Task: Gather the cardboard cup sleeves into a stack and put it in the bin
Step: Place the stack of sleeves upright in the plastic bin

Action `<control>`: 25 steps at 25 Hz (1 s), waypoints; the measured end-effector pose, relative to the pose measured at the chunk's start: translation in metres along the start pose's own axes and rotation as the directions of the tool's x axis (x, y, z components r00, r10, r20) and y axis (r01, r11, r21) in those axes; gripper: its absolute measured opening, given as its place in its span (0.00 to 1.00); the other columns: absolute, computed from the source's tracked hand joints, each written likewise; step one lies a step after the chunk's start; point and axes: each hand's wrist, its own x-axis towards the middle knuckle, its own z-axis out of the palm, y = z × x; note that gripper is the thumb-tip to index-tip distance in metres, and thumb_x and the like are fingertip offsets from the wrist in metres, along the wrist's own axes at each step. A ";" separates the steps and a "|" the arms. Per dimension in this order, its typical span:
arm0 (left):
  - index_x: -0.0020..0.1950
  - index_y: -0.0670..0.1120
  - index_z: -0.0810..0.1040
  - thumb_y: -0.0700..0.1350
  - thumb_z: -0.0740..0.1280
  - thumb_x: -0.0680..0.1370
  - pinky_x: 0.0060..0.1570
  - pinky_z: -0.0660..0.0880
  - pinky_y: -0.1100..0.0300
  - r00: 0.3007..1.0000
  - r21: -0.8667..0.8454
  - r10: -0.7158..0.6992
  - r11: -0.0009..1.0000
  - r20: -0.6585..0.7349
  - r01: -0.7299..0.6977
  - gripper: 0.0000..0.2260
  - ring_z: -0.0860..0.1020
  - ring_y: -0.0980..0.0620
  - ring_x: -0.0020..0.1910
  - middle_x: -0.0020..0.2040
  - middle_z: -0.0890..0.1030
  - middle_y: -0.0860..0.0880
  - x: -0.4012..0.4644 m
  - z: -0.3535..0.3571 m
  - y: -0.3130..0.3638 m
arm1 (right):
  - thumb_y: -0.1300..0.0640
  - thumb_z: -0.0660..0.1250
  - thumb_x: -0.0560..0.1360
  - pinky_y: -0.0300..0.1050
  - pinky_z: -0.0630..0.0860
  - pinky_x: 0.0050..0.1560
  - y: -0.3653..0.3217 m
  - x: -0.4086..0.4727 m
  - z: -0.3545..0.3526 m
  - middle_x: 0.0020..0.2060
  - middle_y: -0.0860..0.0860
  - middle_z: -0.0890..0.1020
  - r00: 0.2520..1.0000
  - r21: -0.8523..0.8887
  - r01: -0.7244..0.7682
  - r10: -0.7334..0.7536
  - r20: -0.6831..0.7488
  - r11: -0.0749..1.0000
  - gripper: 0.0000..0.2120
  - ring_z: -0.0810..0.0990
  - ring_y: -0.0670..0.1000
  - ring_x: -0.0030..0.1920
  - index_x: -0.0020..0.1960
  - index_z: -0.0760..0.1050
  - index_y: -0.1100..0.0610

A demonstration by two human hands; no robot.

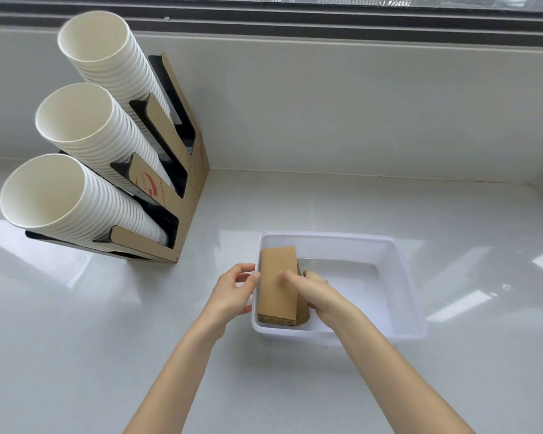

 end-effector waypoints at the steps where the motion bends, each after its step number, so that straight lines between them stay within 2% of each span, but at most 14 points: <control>1: 0.57 0.49 0.72 0.48 0.59 0.77 0.39 0.74 0.61 1.000 0.006 0.002 1.000 0.000 -0.002 0.10 0.74 0.47 0.57 0.57 0.75 0.46 0.000 0.000 0.000 | 0.34 0.64 0.59 0.51 0.70 0.64 -0.002 0.000 0.002 0.63 0.53 0.68 1.000 0.007 -0.004 0.004 0.012 1.000 0.41 0.72 0.55 0.61 0.65 0.65 0.57; 3: 0.59 0.48 0.72 0.48 0.59 0.77 0.39 0.75 0.61 1.000 0.026 0.011 1.000 -0.011 -0.011 0.12 0.74 0.47 0.56 0.56 0.75 0.46 0.000 0.001 0.000 | 0.30 0.63 0.52 0.51 0.71 0.64 -0.001 0.006 0.009 0.64 0.52 0.70 1.000 0.023 0.000 -0.001 0.027 1.000 0.46 0.73 0.54 0.60 0.65 0.66 0.53; 10: 0.61 0.48 0.71 0.49 0.58 0.77 0.37 0.74 0.62 0.998 0.078 0.046 0.996 -0.041 -0.042 0.14 0.74 0.47 0.54 0.55 0.74 0.48 0.000 0.002 -0.001 | 0.28 0.62 0.52 0.51 0.72 0.64 0.001 0.005 0.013 0.64 0.51 0.71 0.998 0.086 0.015 -0.020 0.059 0.996 0.46 0.74 0.53 0.60 0.65 0.66 0.50; 12: 0.62 0.47 0.70 0.49 0.58 0.77 0.39 0.74 0.60 0.998 0.094 0.048 0.995 -0.045 -0.044 0.14 0.74 0.47 0.55 0.55 0.74 0.48 0.000 0.002 -0.001 | 0.28 0.62 0.56 0.48 0.71 0.63 -0.003 -0.003 0.011 0.64 0.51 0.72 0.994 0.065 0.040 -0.046 0.094 0.997 0.43 0.73 0.52 0.62 0.66 0.65 0.49; 14: 0.62 0.47 0.70 0.48 0.58 0.77 0.41 0.74 0.59 0.997 0.106 0.061 0.993 -0.054 -0.055 0.15 0.74 0.47 0.55 0.55 0.73 0.48 0.000 0.004 -0.001 | 0.32 0.61 0.65 0.44 0.67 0.59 -0.004 -0.010 0.007 0.65 0.49 0.72 0.988 0.019 0.074 -0.076 0.136 0.997 0.38 0.71 0.50 0.64 0.68 0.62 0.50; 17: 0.63 0.45 0.70 0.47 0.58 0.78 0.38 0.75 0.61 0.995 0.138 0.086 0.987 -0.053 -0.078 0.16 0.74 0.47 0.53 0.55 0.74 0.47 -0.001 0.004 0.000 | 0.36 0.59 0.71 0.44 0.64 0.63 0.002 -0.013 -0.002 0.71 0.50 0.65 0.990 -0.059 0.079 -0.071 0.124 0.995 0.40 0.64 0.52 0.70 0.73 0.49 0.56; 18: 0.63 0.45 0.70 0.47 0.58 0.77 0.40 0.76 0.59 0.995 0.158 0.092 0.984 -0.049 -0.083 0.16 0.74 0.47 0.53 0.55 0.75 0.46 0.000 0.003 0.001 | 0.37 0.58 0.72 0.45 0.62 0.67 0.003 -0.016 -0.005 0.73 0.52 0.61 0.990 -0.076 0.083 -0.073 0.117 0.994 0.41 0.62 0.53 0.71 0.74 0.45 0.57; 20: 0.63 0.45 0.70 0.47 0.59 0.77 0.52 0.76 0.53 0.993 0.190 0.097 0.978 -0.060 -0.084 0.16 0.74 0.48 0.53 0.59 0.76 0.45 0.001 0.001 0.004 | 0.38 0.58 0.73 0.47 0.58 0.72 0.002 -0.022 -0.012 0.75 0.52 0.56 0.992 -0.141 0.096 -0.082 0.100 0.985 0.41 0.58 0.54 0.73 0.74 0.43 0.57; 22: 0.64 0.45 0.69 0.47 0.60 0.76 0.59 0.71 0.53 0.991 0.230 0.107 0.969 -0.079 -0.086 0.17 0.73 0.48 0.56 0.63 0.74 0.45 0.000 0.000 0.006 | 0.40 0.58 0.74 0.47 0.55 0.72 0.001 -0.029 -0.021 0.75 0.52 0.56 0.990 -0.269 0.130 -0.110 0.090 0.954 0.39 0.57 0.53 0.74 0.74 0.45 0.56; 25: 0.69 0.45 0.62 0.50 0.59 0.76 0.63 0.67 0.52 0.993 0.391 0.106 0.917 -0.054 -0.077 0.23 0.69 0.45 0.66 0.70 0.68 0.44 -0.002 0.000 0.014 | 0.43 0.58 0.75 0.46 0.59 0.69 -0.004 -0.040 -0.033 0.73 0.54 0.61 0.982 -0.470 0.189 -0.168 0.085 0.862 0.35 0.61 0.54 0.72 0.74 0.48 0.56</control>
